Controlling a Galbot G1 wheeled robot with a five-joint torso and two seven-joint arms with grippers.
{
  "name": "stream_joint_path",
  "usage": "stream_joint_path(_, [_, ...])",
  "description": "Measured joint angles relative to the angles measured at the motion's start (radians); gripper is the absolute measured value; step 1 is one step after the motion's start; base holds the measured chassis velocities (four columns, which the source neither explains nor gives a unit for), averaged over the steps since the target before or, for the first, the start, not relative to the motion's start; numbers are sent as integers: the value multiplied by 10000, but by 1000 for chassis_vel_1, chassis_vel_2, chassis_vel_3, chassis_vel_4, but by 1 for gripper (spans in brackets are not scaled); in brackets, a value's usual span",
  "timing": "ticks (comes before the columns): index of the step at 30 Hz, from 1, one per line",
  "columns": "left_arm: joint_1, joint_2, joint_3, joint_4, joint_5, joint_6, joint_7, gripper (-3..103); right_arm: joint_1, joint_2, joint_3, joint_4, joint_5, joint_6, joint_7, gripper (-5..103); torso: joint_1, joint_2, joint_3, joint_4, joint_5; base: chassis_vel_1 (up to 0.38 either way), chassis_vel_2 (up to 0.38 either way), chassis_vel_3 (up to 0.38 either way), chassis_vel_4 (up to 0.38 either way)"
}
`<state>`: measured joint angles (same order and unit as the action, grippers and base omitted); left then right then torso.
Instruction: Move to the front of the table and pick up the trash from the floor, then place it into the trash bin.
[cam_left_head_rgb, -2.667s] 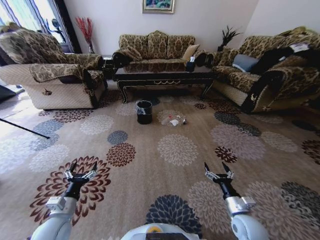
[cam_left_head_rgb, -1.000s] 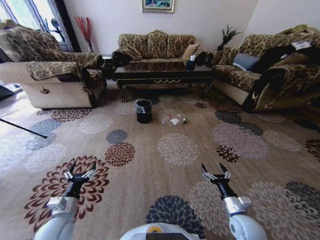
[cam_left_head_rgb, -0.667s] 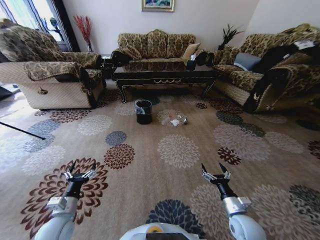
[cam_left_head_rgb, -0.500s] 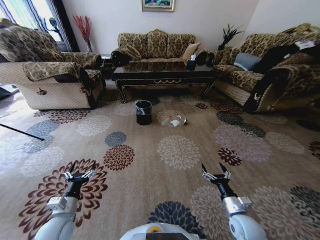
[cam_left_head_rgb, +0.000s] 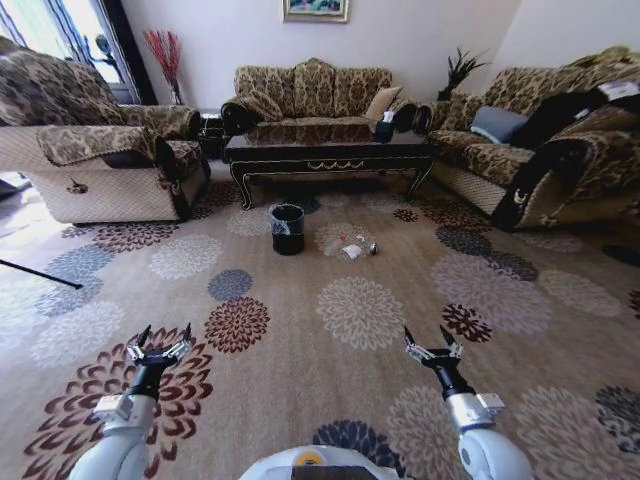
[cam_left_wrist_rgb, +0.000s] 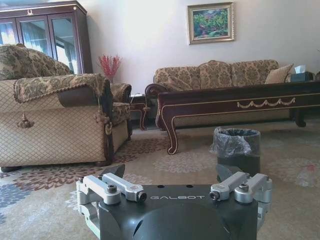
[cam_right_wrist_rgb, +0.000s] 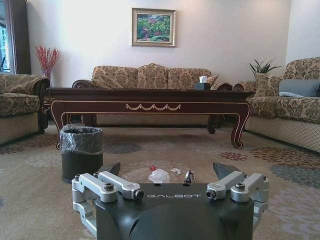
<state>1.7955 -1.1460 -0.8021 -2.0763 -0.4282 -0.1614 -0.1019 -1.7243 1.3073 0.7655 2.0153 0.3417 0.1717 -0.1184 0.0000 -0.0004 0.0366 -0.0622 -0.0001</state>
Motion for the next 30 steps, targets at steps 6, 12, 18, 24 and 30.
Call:
stream_joint_path(6, [-56,1,28,-8,-7,41,-32,100,-48,-1,41,5,9,4,2,100,0,-1,2,-1,1,-120,118,105,-114])
stream_joint_path(12, [10,-11,24,-17,-3,42,-40,100,-58,0,9,85,-29,19,63,100,0,-1,4,0,1,-117,114,127,-118])
stream_joint_path(18, [36,-10,14,14,-22,36,-43,100,-70,3,-35,151,-43,22,76,100,0,-1,6,0,1,-113,122,108,-120])
stream_joint_path(24, [-54,-3,57,32,-28,51,-53,100,-62,-21,-37,152,-44,16,89,100,0,-1,6,0,1,-121,113,110,-125])
stream_joint_path(30, [-157,-9,118,67,-21,93,-85,100,-43,-7,-54,71,-44,15,89,100,0,-1,7,0,1,-144,127,140,-146])
